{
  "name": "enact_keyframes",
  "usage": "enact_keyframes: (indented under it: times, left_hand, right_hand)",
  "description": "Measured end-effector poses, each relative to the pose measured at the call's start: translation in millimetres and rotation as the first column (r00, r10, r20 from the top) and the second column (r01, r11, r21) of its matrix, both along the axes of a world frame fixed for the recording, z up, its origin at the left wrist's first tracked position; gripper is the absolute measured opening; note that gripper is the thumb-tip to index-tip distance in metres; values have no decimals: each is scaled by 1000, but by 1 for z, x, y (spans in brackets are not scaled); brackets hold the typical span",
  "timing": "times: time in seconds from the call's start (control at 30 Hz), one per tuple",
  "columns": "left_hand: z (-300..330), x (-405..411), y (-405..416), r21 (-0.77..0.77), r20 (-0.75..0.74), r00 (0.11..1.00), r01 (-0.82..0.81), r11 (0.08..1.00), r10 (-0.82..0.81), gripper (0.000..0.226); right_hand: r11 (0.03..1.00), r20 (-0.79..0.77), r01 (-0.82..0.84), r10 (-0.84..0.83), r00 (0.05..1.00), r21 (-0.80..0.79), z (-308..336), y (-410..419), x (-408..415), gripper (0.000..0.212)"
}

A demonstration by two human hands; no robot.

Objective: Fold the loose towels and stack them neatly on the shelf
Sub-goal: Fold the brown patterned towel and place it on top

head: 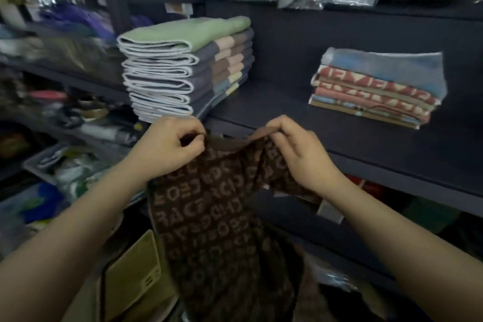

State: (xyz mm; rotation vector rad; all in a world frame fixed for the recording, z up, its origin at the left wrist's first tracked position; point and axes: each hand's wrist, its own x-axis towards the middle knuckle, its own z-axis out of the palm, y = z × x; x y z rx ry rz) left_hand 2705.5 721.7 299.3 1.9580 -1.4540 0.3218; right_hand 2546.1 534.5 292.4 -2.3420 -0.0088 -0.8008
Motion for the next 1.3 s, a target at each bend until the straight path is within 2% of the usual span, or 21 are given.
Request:
enact_keyframes:
  times: [0.03,0.07,0.13,0.2,0.3,0.33,0.4,0.47,0.5,0.57,0.63,0.7,0.77,0.83,0.97,1.0,1.07,1.13,1.17,1.23,1.3]
  left_hand:
    - [-6,9,8,50,82,996,-29,998,25,23]
    - [-11,16,14,109,89,995,-42,993,32,30]
    - [-19,28,28,228,-38,999,-1,974,10,47]
    - [-23,36,39,265,-216,976,80,961,-22,54]
    - [-24,47,47,229,-264,964,81,970,-18,48]
    - [-23,52,47,191,-264,965,43,981,9,46]
    - [-19,61,47,147,-207,973,-72,986,102,38]
    - [-16,66,43,124,-102,988,-101,987,114,29]
    - [-14,65,39,133,-88,993,-63,989,75,42]
    - [-12,58,26,152,-183,983,43,987,-15,83]
    - [-10,50,10,130,-323,941,154,979,-105,92]
    - [-10,48,-3,92,-454,873,248,964,-181,68]
    - [-13,47,-11,47,-511,827,299,953,-234,39]
    - [-18,45,-15,-90,-594,753,286,954,-282,15]
    - [-12,37,-26,-324,-822,441,155,933,-359,22]
    - [-9,35,-30,-344,-844,390,135,929,-369,23]
    - [-3,29,-37,-367,-869,316,104,925,-380,20]
    - [1,22,-41,-378,-884,257,103,920,-391,16]
    - [2,20,-43,-376,-891,231,108,920,-391,17]
    - [2,17,-44,-373,-903,183,116,920,-389,19]
    - [-1,15,-44,-377,-909,138,135,916,-394,27]
  right_hand:
    - [1000,26,20,-21,999,13,3,3,9,15]
    - [999,28,46,-46,999,14,4,5,16,15]
    - [994,-9,102,-101,995,43,3,9,31,16]
    - [983,-23,137,-135,991,123,-1,13,42,19]
    - [930,-27,123,-121,992,346,1,22,55,26]
    - [870,-59,103,-85,995,483,3,25,59,26]
    - [630,-128,75,38,991,773,7,31,65,22]
    - [446,-177,121,86,980,887,7,41,71,21]
    - [393,-192,142,91,977,909,7,48,75,22]
    - [310,-186,134,142,972,941,9,60,81,21]
    - [261,-174,115,215,961,958,14,67,84,22]
    - [257,-173,108,248,953,960,17,66,85,25]
    - [261,-109,49,224,968,964,15,60,84,29]
    - [296,-17,-32,161,987,955,7,51,79,39]
    - [378,101,-163,179,979,911,-26,43,55,67]
    - [461,84,-173,208,975,871,-34,42,49,69]
    - [700,-104,-56,184,977,712,-46,41,40,70]
    - [866,-269,136,-2,963,481,-57,34,40,63]
    - [892,-293,188,-66,954,412,-60,31,41,53]
    - [877,-315,216,-79,946,429,-65,26,41,17]
    - [856,-307,229,-88,948,462,-67,23,38,14]
